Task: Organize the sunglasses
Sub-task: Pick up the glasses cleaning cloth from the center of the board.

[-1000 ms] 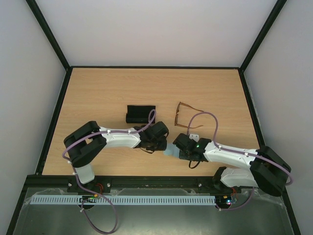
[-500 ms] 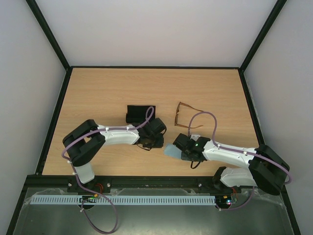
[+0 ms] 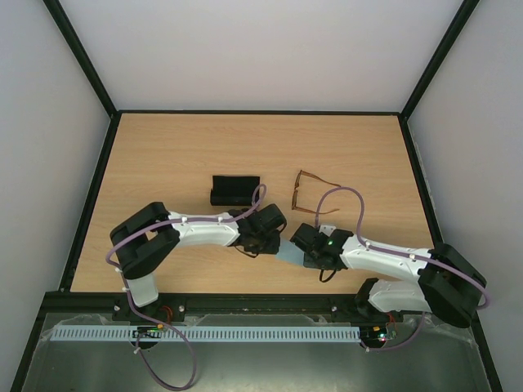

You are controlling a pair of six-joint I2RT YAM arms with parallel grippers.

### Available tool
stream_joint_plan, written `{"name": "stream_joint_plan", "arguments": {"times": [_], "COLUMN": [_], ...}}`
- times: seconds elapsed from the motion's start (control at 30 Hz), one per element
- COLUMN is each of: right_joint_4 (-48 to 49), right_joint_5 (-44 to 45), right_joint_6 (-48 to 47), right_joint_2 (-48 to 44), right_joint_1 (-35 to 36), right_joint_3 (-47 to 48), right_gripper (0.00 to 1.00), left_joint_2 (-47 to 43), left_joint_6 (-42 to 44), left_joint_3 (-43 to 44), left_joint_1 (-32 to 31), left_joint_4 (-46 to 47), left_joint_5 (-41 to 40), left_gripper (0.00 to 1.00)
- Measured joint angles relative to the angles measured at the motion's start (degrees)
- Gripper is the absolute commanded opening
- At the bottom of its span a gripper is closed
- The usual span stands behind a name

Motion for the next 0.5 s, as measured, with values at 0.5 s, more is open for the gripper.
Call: {"name": "stream_joint_plan", "arguments": {"times": [0.5], "right_joint_4": [0.0], "right_joint_5": [-0.6], "right_joint_6": [0.0], "right_joint_2": [-2.1], "right_joint_1": [0.0], "right_joint_3": [-0.8], "right_gripper": [0.01], "left_joint_2": [3.0], "left_joint_6": [0.1], "left_joint_3": [5.9], "left_joint_1": [-1.9], "left_joint_4": [-6.8], "left_joint_5": [-3.1], "left_gripper": [0.45]}}
